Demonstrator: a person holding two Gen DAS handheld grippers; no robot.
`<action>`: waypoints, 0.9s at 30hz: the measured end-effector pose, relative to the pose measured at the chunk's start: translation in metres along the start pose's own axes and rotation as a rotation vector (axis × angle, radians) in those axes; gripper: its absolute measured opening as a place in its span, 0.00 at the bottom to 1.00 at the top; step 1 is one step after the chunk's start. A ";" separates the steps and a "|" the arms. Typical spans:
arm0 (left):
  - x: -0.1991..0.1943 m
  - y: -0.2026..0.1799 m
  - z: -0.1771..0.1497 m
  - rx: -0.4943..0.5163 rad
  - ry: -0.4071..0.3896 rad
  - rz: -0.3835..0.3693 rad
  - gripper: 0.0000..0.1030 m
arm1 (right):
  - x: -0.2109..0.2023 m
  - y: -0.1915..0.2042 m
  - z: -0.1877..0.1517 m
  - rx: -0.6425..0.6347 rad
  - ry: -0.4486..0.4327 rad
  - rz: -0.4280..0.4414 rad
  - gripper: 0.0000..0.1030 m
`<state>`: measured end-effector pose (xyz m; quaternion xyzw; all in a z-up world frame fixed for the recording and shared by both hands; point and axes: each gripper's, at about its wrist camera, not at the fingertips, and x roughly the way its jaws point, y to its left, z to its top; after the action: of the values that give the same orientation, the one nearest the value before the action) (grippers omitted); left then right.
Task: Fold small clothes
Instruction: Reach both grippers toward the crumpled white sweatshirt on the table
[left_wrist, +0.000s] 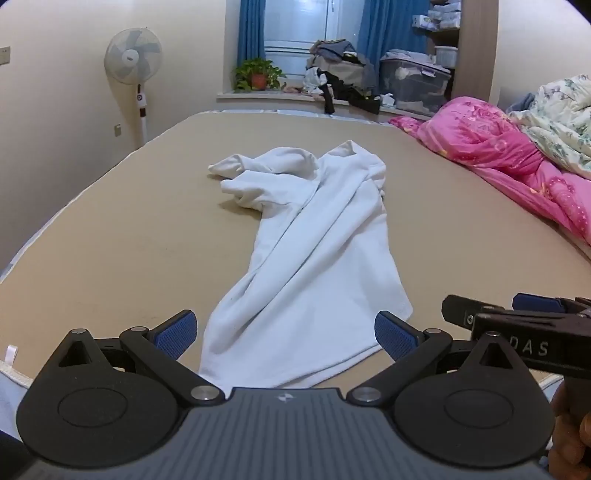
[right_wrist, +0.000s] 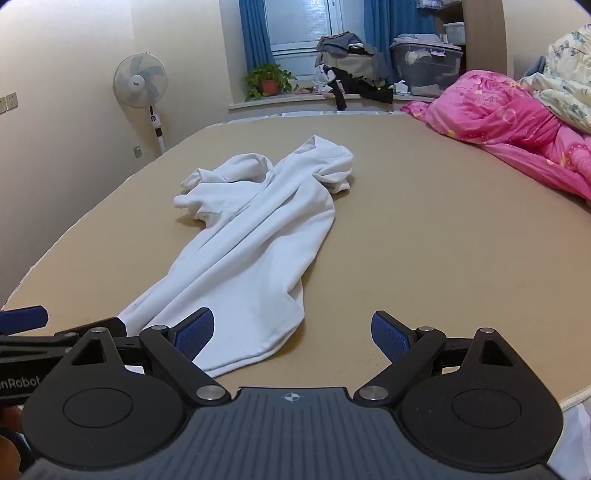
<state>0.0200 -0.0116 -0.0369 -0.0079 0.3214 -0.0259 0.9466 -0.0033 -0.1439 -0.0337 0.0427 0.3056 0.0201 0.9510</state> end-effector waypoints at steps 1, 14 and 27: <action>0.000 0.000 0.001 -0.003 -0.001 -0.003 0.99 | 0.000 -0.002 0.000 -0.004 0.001 0.000 0.90; 0.004 0.000 0.000 -0.003 0.019 0.011 0.99 | 0.003 0.002 0.000 -0.008 -0.004 -0.016 0.90; 0.004 0.001 0.000 -0.009 0.018 0.008 0.99 | -0.001 0.001 0.002 -0.009 -0.005 -0.012 0.90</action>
<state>0.0229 -0.0110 -0.0389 -0.0109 0.3301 -0.0209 0.9437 -0.0034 -0.1428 -0.0317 0.0366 0.3032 0.0155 0.9521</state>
